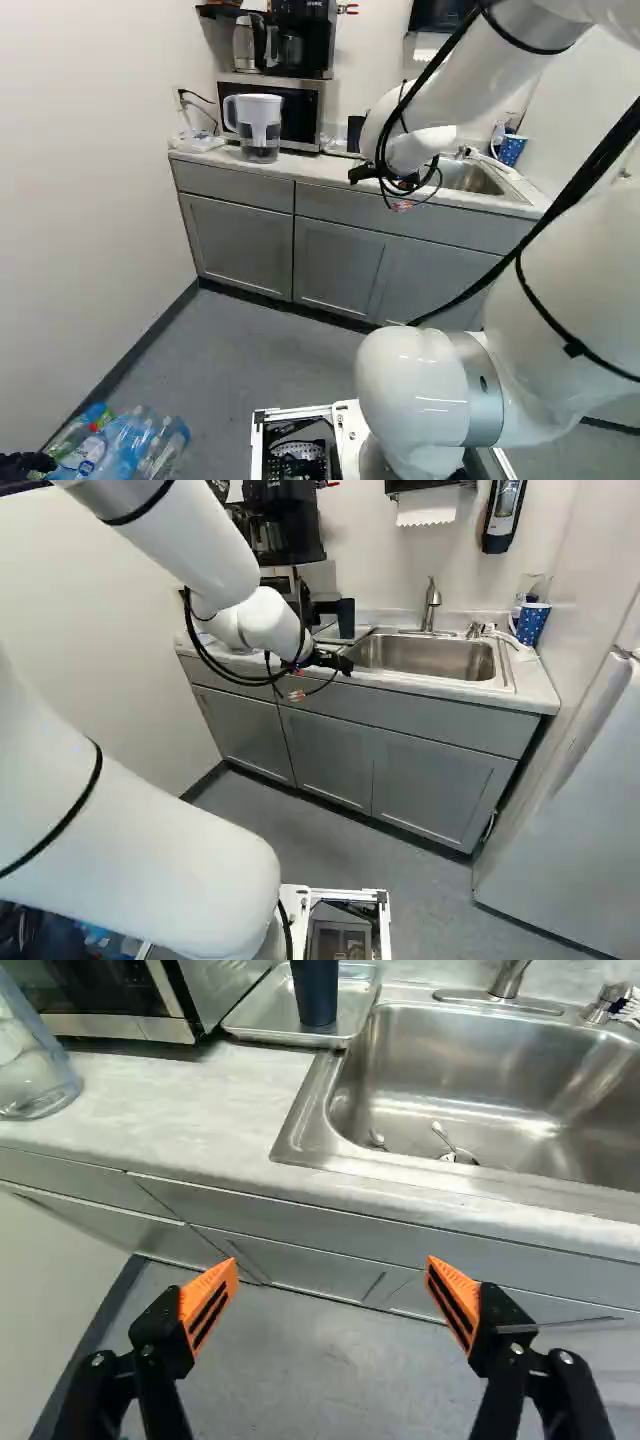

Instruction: Rinse the cup and place it in the tray

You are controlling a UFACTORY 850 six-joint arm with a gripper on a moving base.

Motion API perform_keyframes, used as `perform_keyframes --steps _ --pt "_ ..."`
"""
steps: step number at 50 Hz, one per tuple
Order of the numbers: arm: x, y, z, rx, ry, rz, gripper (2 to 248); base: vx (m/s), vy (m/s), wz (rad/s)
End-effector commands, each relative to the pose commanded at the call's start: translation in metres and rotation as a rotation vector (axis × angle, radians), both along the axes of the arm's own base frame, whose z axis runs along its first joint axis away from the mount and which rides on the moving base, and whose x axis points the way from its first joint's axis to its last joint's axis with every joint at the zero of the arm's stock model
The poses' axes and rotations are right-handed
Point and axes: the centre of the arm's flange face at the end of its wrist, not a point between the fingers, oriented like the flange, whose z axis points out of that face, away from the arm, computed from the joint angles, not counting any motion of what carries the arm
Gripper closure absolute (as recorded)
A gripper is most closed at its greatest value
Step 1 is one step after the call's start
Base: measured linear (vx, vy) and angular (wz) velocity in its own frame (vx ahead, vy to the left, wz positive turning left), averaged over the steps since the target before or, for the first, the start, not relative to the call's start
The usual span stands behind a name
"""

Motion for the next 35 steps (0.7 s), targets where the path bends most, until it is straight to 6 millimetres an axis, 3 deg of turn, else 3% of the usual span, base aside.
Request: perform_keyframes --steps 35 --pt "-0.051 0.036 -0.076 -0.020 -0.165 0.081 3 0.000 0.000 0.000"
